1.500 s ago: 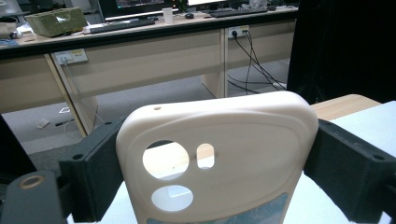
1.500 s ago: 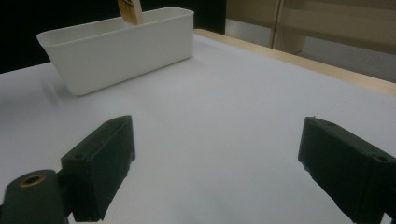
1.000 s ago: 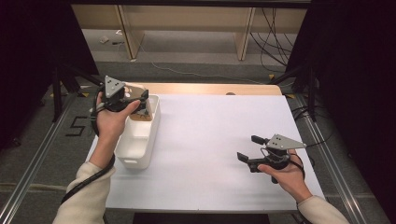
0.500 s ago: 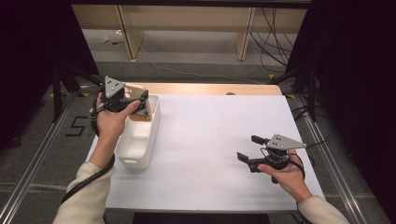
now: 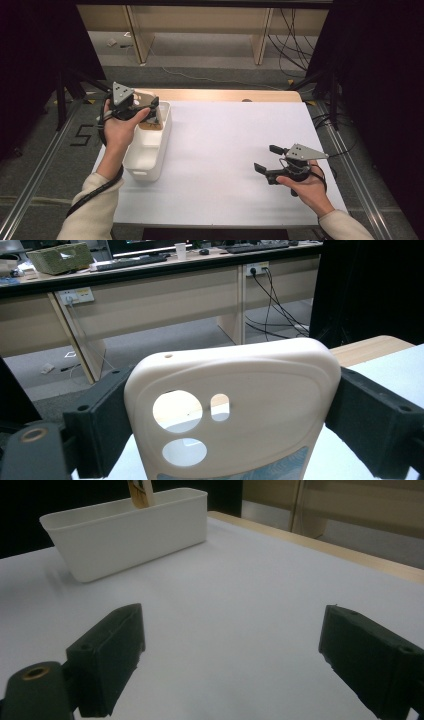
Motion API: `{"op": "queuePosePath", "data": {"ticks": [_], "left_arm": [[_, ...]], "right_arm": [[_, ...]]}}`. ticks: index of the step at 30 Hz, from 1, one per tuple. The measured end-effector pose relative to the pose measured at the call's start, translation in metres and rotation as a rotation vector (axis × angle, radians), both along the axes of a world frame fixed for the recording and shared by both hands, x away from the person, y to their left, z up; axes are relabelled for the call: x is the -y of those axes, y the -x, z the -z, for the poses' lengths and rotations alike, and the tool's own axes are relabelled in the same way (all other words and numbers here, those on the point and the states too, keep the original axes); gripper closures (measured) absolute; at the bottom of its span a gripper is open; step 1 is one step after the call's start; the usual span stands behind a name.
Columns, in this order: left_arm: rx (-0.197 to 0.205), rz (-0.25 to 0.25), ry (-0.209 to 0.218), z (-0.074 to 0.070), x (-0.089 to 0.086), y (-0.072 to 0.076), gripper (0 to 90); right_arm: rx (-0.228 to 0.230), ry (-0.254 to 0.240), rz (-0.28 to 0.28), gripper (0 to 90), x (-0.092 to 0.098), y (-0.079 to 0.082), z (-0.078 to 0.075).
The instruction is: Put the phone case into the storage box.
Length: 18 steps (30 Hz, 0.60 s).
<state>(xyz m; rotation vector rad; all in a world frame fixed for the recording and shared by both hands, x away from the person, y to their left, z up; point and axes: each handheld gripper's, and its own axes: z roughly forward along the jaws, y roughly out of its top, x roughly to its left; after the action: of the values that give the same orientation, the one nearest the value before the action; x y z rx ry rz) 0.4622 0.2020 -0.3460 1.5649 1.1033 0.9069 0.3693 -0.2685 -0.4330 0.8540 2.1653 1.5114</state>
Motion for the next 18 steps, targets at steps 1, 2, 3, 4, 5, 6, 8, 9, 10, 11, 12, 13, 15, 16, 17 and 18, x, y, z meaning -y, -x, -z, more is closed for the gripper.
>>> {"op": "queuePosePath", "data": {"ticks": [1, 2, 3, 4, 5, 6, 8, 9, 10, 11, 12, 13, 15, 16, 17, 18], "left_arm": [[0.000, 0.000, 0.001, 0.0003, 0.0001, -0.0004, 10.8], [0.000, 0.000, 0.000, 0.0005, 0.0000, -0.0007, 10.7], [-0.001, -0.002, 0.000, 0.0008, -0.0001, -0.0010, 10.8], [-0.002, -0.002, 0.000, 0.0011, -0.0005, -0.0014, 10.8], [-0.002, -0.002, 0.000, 0.0014, -0.0009, -0.0018, 10.8], [-0.002, -0.004, 0.001, 0.0018, -0.0011, -0.0022, 10.7], [-0.003, -0.005, -0.001, 0.0024, -0.0018, -0.0028, 10.8], [-0.002, -0.003, -0.001, 0.0028, -0.0018, -0.0032, 10.7], [-0.003, -0.003, -0.002, 0.0031, -0.0019, -0.0036, 10.7], [-0.004, -0.003, -0.004, 0.0034, -0.0018, -0.0040, 10.7], [-0.005, -0.002, -0.004, 0.0039, -0.0017, -0.0046, 10.7], [-0.006, -0.003, -0.004, 0.0043, -0.0016, -0.0051, 10.7], [-0.008, -0.004, -0.005, 0.0051, -0.0014, -0.0062, 10.7], [-0.008, -0.004, -0.006, 0.0054, -0.0014, -0.0069, 10.7], [-0.008, -0.003, -0.006, 0.0056, -0.0015, -0.0075, 10.7], [-0.008, -0.003, -0.008, 0.0059, -0.0017, -0.0081, 10.7]], "right_arm": [[0.000, 0.001, 0.000, 12.1, 0.0000, 0.0000, 0.0000], [0.001, -0.001, 0.000, 12.1, -0.0001, 0.0000, 0.0001], [0.000, -0.001, 0.000, 12.1, -0.0001, 0.0000, 0.0000], [0.001, -0.002, 0.000, 12.1, -0.0002, -0.0001, 0.0000], [0.001, -0.001, 0.000, 12.1, -0.0002, 0.0000, 0.0000], [0.000, -0.001, 0.001, 12.1, -0.0002, -0.0001, 0.0001], [0.001, -0.002, 0.001, 12.2, -0.0003, 0.0001, 0.0000], [0.002, -0.004, 0.000, 12.2, -0.0005, 0.0001, 0.0000], [0.002, -0.002, 0.000, 12.2, -0.0005, 0.0002, -0.0002], [0.001, 0.001, 0.000, 12.2, -0.0003, 0.0004, -0.0003], [0.002, -0.003, -0.001, 12.2, -0.0005, 0.0002, -0.0001], [0.002, -0.003, 0.000, 12.2, -0.0004, 0.0002, 0.0000], [0.002, -0.004, 0.000, 12.2, -0.0002, 0.0001, 0.0000], [0.002, -0.004, 0.000, 12.2, -0.0001, 0.0001, 0.0001], [0.002, -0.004, -0.001, 12.2, 0.0000, 0.0001, 0.0002], [0.002, -0.004, -0.003, 12.2, 0.0002, 0.0000, 0.0003]]}}
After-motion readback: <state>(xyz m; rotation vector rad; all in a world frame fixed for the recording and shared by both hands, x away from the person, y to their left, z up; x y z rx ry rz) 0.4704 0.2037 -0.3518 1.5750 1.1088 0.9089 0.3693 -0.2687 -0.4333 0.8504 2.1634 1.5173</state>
